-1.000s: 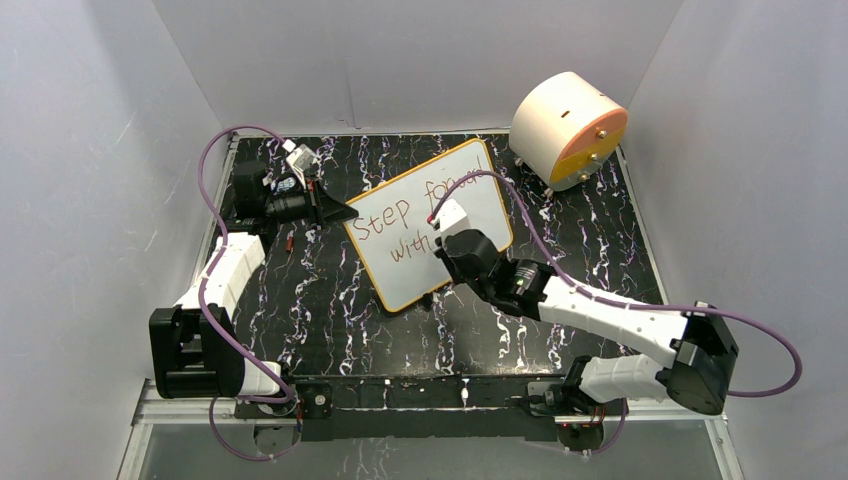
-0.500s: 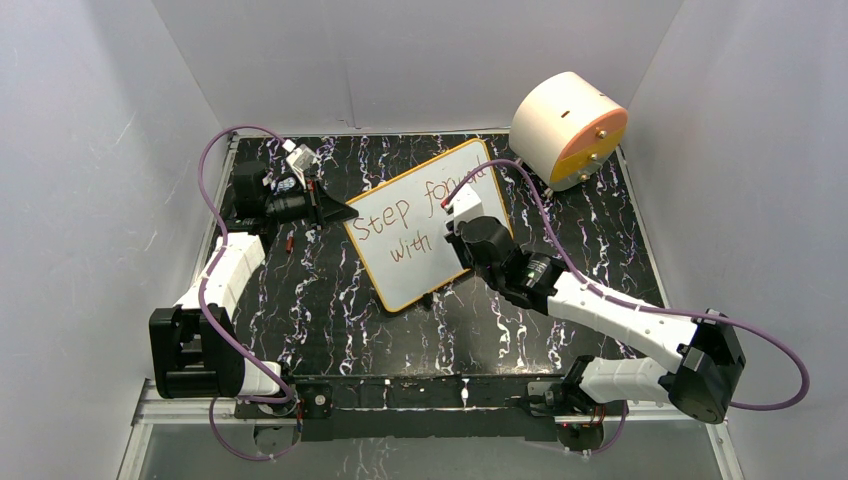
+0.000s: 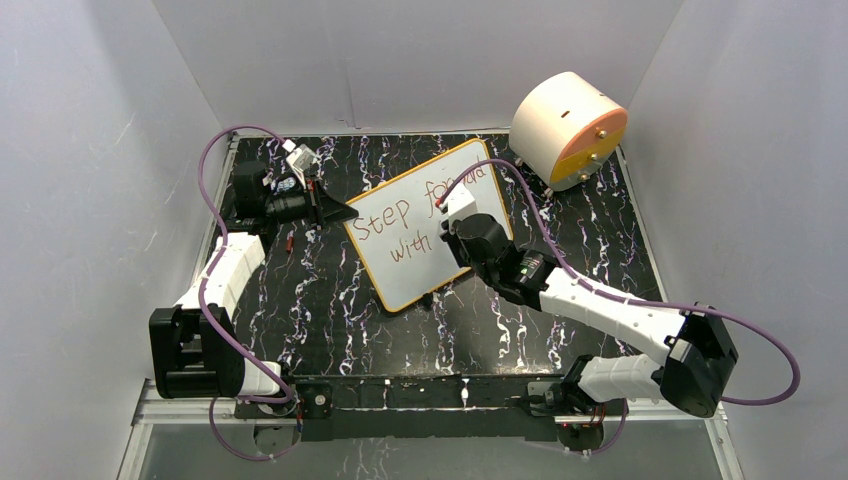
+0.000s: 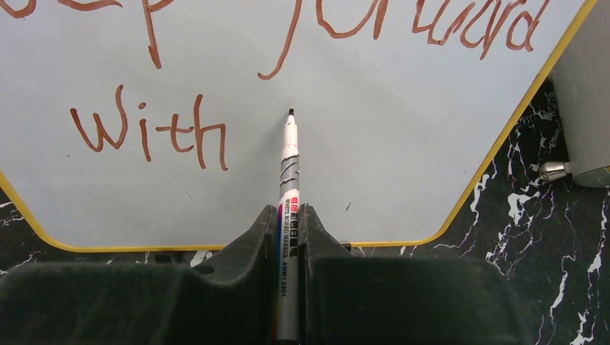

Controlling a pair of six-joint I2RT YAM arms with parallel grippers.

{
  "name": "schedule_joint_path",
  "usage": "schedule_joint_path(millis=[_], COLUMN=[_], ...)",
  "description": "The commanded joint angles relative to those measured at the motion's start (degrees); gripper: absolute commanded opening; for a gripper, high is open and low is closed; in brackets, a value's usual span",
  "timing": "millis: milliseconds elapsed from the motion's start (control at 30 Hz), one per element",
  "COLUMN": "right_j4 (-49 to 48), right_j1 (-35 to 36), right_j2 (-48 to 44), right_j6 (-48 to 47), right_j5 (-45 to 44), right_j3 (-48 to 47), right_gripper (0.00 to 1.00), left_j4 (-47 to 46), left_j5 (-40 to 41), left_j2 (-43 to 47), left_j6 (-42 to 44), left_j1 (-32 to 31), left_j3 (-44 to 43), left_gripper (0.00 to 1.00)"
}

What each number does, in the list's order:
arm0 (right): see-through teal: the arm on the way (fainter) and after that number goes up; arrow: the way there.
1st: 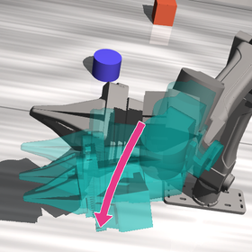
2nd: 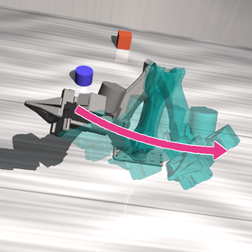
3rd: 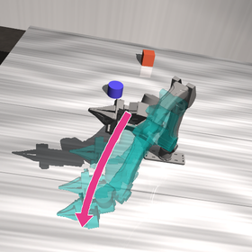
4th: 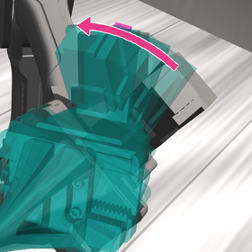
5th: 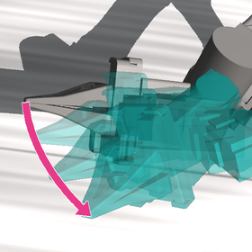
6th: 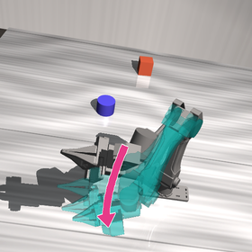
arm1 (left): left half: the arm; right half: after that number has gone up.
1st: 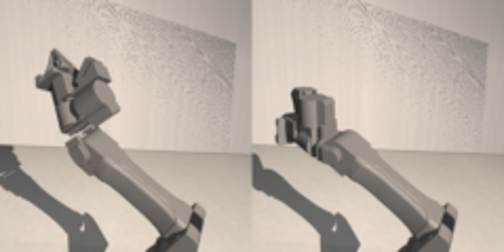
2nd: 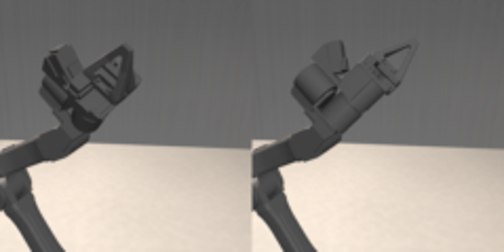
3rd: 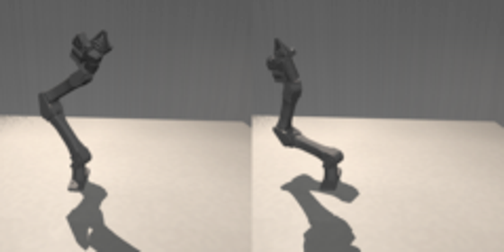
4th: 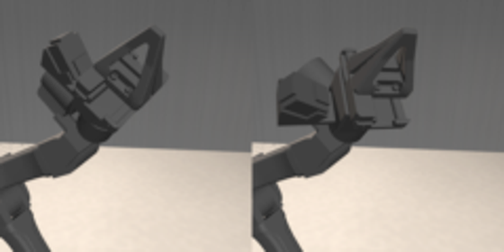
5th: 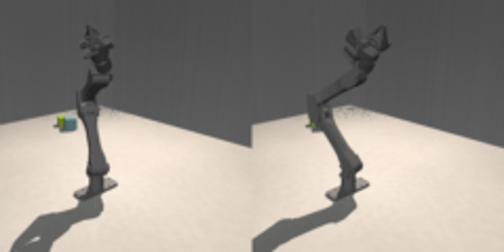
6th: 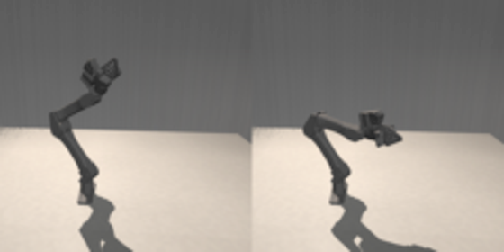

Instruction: Write a sentence on the whiteboard

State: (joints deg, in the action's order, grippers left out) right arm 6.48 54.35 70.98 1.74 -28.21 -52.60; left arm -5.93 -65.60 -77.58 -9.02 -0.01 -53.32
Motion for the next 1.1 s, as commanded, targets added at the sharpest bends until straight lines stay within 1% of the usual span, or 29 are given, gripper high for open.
schedule_joint_path(millis=[0, 200, 433, 700, 1067], right_j4=[-4.0, -3.3, 0.2, 4.7, 5.8], right_j1=[-0.4, -0.8, -0.9, -1.0, -0.9], right_j2=[0.1, 1.1, 2.5, 1.4, 0.1], right_j6=[-0.9, -0.7, 1.0, 3.5, 4.2], right_j5=[0.3, 1.2, 2.4, 3.8, 4.3], right_j3=[-1.6, -1.2, -0.6, 1.3, 2.2], right_gripper=[0.00, 0.00, 0.00, 0.00, 0.00], left_j4=[2.9, 2.9, 2.9, 2.9, 2.9], left_j5=[-1.5, -1.6, -1.5, -1.4, -1.3], left_j2=[-1.0, -0.9, -0.9, -1.0, -1.1], left_j6=[2.5, 2.5, 2.5, 2.5, 2.5], left_j1=[-1.1, -1.1, -1.1, -1.1, -1.1], left_j3=[-0.2, -0.2, -0.2, -0.2, -0.2], left_gripper=[0.00, 0.00, 0.00, 0.00, 0.00])
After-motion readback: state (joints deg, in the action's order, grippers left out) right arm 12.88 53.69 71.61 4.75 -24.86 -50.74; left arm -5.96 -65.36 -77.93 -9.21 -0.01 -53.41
